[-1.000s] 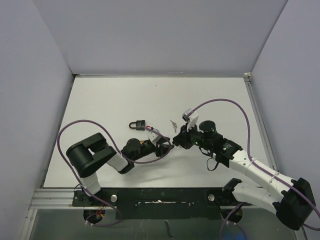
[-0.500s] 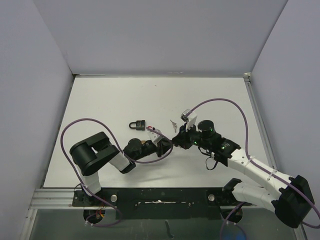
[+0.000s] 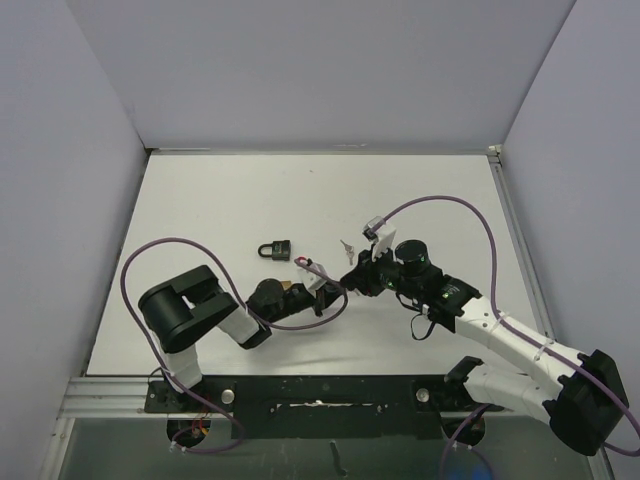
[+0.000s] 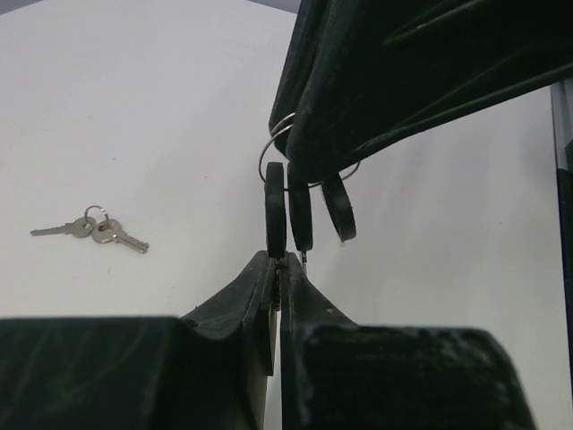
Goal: Unlock with the key
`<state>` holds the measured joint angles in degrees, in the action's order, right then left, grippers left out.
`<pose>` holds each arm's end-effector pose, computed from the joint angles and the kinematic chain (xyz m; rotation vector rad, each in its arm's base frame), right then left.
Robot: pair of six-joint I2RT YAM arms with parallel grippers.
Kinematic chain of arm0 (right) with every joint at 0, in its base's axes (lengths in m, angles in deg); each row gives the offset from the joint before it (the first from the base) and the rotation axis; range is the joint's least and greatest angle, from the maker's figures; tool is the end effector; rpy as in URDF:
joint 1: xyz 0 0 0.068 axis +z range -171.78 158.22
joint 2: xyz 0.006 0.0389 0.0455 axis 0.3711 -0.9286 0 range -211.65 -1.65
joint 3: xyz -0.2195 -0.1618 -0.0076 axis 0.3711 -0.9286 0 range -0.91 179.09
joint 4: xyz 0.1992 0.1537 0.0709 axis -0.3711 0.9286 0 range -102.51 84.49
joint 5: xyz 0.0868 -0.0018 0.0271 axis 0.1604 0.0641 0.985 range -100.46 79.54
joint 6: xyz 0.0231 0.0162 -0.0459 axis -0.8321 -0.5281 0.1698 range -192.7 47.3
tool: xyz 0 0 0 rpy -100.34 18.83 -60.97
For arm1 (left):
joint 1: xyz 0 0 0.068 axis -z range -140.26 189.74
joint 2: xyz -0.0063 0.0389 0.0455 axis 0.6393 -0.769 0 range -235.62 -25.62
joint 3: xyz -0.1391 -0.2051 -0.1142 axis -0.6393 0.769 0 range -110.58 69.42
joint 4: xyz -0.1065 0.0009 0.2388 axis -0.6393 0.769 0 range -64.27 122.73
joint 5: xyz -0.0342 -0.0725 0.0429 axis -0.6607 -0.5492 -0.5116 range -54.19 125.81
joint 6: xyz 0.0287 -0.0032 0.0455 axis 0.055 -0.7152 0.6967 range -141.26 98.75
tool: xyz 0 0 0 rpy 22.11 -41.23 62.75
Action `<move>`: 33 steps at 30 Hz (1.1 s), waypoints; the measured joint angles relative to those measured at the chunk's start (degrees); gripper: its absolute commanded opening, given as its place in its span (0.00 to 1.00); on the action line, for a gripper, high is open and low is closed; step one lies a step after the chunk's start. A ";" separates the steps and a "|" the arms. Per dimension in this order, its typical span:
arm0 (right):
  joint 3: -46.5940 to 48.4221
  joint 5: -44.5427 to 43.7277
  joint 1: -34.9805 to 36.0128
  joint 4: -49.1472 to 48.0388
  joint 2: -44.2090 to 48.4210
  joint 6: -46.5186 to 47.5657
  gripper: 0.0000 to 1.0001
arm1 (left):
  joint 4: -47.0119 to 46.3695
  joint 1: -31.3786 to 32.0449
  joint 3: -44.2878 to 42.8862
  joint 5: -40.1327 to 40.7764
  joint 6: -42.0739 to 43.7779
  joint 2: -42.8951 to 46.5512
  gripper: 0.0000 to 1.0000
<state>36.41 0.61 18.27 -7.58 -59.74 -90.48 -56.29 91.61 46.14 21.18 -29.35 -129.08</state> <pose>0.1708 0.1526 0.2596 -0.5334 2.0436 0.8197 0.1725 -0.2343 0.1426 0.8021 1.4210 -1.0147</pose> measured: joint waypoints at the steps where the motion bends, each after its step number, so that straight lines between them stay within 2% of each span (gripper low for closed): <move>1: 0.11 -0.35 0.00 0.50 0.00 -0.20 0.22 | 0.48 0.02 0.26 0.87 0.83 0.44 0.00; 8: 0.31 -3.28 0.00 3.06 1.29 -1.31 0.49 | 12.52 0.68 0.59 7.45 8.94 9.68 0.00; 12: 0.31 -5.33 -0.02 3.74 3.67 -2.08 0.57 | 23.39 2.78 -2.23 11.61 16.35 14.80 0.00; 18: 0.28 -8.44 -1.75 4.66 7.52 -4.20 0.59 | 33.70 5.20 -4.55 17.94 25.59 17.11 0.00; 24: 0.11 -6.34 -8.87 4.66 9.03 -9.46 0.59 | 41.48 9.70 -7.39 28.15 36.17 17.03 0.00; 28: -0.04 -3.48 -11.39 4.57 7.08 -12.26 0.58 | 41.27 13.99 -11.15 35.52 43.78 13.86 0.00; 33: -0.04 0.22 -11.54 4.52 3.85 -14.53 0.55 | 36.54 17.64 -12.85 42.88 53.64 7.43 0.00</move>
<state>36.36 0.83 6.73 -3.06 -55.89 -105.02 -19.75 109.25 33.28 64.06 24.28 -121.65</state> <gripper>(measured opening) 0.564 0.016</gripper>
